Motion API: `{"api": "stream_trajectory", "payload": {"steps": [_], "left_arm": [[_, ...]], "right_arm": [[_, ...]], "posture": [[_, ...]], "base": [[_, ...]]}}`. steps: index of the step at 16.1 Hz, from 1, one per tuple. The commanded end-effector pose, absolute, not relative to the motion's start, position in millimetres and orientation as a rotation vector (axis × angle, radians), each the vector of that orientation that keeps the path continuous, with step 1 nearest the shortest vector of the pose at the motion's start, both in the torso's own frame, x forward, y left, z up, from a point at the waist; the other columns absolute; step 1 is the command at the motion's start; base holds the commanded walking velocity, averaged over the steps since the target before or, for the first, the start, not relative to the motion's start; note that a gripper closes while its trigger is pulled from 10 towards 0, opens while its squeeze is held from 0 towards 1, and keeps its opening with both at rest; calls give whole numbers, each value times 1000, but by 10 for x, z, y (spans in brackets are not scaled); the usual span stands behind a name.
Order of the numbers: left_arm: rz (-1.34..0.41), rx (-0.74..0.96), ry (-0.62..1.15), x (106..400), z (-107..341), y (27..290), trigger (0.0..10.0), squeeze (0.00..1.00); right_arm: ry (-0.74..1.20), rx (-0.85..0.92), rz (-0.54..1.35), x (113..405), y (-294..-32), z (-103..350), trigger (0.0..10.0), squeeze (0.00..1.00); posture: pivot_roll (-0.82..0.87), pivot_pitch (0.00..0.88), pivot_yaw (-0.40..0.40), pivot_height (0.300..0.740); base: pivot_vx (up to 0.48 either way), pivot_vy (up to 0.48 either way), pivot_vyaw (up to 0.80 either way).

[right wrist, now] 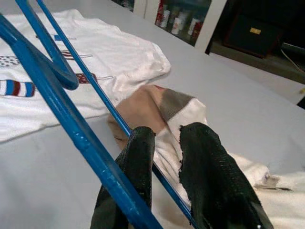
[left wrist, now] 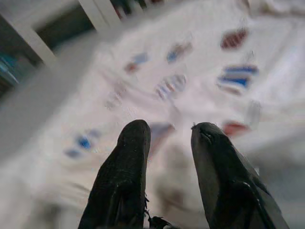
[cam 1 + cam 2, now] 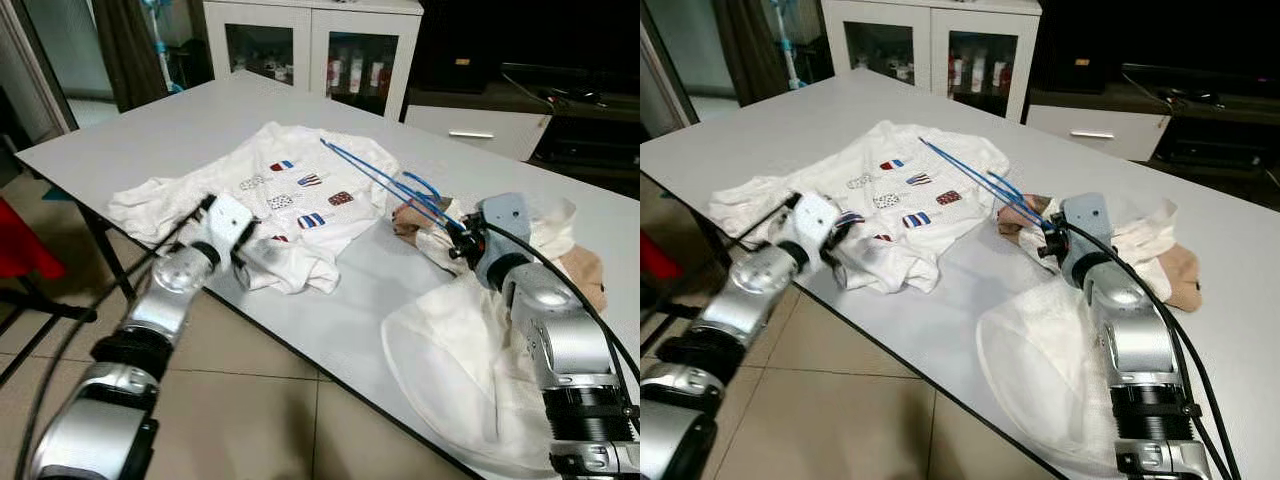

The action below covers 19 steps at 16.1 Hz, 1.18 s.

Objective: Hang hanger

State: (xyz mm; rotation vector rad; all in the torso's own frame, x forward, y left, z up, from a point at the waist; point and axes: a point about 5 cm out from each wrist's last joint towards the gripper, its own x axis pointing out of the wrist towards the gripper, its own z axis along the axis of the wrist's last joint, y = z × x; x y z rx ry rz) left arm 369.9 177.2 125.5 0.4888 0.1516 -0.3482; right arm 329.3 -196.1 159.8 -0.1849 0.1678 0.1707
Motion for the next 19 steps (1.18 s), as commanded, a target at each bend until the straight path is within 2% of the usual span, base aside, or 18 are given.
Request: {"api": "stream_trajectory", "payload": {"steps": [1,9,11,13,15,16,19], "left_arm": [[-375,475,180,3719,1249,1713,10000,0],[-614,472,362,3507,837,1190,10000,0],[-665,466,321,3469,859,1068,10000,0],[-700,462,115,3477,1080,883,10000,0],[-594,450,-26,3568,1305,937,10000,0],[-542,473,-117,3615,1501,1073,10000,0],[-517,610,-122,3640,1563,1321,10000,0]], "right_arm": [[143,-165,172,3305,-1949,1682,10000,0],[108,-149,137,3301,-1957,1814,10000,0],[111,-149,142,3299,-1941,1811,10000,0],[108,-149,155,3299,-1905,1815,10000,0],[102,-158,173,3290,-1891,1826,10000,0],[101,-166,187,3272,-1891,1832,10000,0],[96,-175,199,3257,-1893,1839,10000,0]], "posture": [[34,9,-7,740],[27,4,-1,740],[29,6,-2,740],[34,10,-5,740],[34,13,-6,740],[35,17,-7,740],[38,19,-7,740]], "base": [[0,0,0],[0,0,0],[0,0,0],[0,0,0],[0,0,0],[0,0,0],[0,0,0]]}}
